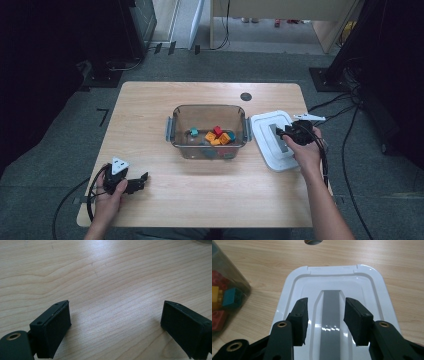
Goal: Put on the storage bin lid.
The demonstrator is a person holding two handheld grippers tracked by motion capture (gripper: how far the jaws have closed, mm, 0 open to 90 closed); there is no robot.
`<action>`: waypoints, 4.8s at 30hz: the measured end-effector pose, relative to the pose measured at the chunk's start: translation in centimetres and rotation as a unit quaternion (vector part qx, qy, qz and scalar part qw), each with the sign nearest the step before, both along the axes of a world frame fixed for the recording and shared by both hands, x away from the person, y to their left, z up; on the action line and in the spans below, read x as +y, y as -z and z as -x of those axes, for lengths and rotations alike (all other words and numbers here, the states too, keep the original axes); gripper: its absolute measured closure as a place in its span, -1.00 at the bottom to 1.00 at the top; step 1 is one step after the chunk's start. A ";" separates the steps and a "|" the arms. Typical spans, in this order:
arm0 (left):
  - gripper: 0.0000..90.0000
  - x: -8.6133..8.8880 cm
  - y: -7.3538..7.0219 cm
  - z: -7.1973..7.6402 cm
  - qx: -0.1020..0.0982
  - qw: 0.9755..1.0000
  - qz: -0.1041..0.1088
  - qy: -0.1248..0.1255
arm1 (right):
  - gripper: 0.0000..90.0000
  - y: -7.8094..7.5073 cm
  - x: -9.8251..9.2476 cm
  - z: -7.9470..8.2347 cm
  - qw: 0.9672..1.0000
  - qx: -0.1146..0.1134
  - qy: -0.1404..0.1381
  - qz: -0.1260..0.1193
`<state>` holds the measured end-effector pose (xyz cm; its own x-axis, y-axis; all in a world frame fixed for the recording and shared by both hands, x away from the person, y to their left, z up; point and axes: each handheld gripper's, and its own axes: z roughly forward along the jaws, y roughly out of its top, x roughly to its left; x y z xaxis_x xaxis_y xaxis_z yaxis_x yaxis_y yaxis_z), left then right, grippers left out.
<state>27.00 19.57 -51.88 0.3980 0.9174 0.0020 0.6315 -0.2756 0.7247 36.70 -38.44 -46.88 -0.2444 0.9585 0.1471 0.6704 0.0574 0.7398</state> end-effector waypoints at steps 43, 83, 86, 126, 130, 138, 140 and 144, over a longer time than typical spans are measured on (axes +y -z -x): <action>-0.80 0.0 0.0 0.0 0.000 1.000 -0.001 0.001 | 0.50 4.5 0.7 1.0 0.999 -0.020 0.028 0.041; -0.80 0.1 -0.1 0.1 -0.004 1.000 -0.003 -0.004 | 0.52 -2.1 -0.5 1.6 0.996 -0.081 0.023 0.017; -0.80 0.4 -0.3 0.1 -0.006 1.000 0.002 -0.008 | 0.52 -3.1 -0.3 1.7 0.996 -0.086 0.016 0.016; -0.80 -5.1 -5.7 -0.4 -0.072 0.993 0.070 0.056 | 0.51 -10.3 13.1 -0.6 0.953 -0.116 -0.279 0.028; -0.80 -5.5 -5.8 -0.6 -0.072 0.993 0.071 0.061 | 0.51 -9.8 14.4 -1.4 0.947 -0.106 -0.302 0.028; -0.80 -6.0 -6.2 -0.8 -0.076 0.992 0.075 0.066 | 0.51 -9.1 16.7 -1.9 0.936 -0.091 -0.337 0.037; -0.80 -6.1 -6.3 -0.9 -0.077 0.992 0.075 0.069 | 0.51 -9.1 17.2 -1.9 0.933 -0.089 -0.346 0.042; -0.80 -6.4 -6.6 -1.0 -0.079 0.991 0.081 0.071 | 0.51 -9.1 18.0 -2.1 0.923 -0.079 -0.373 0.050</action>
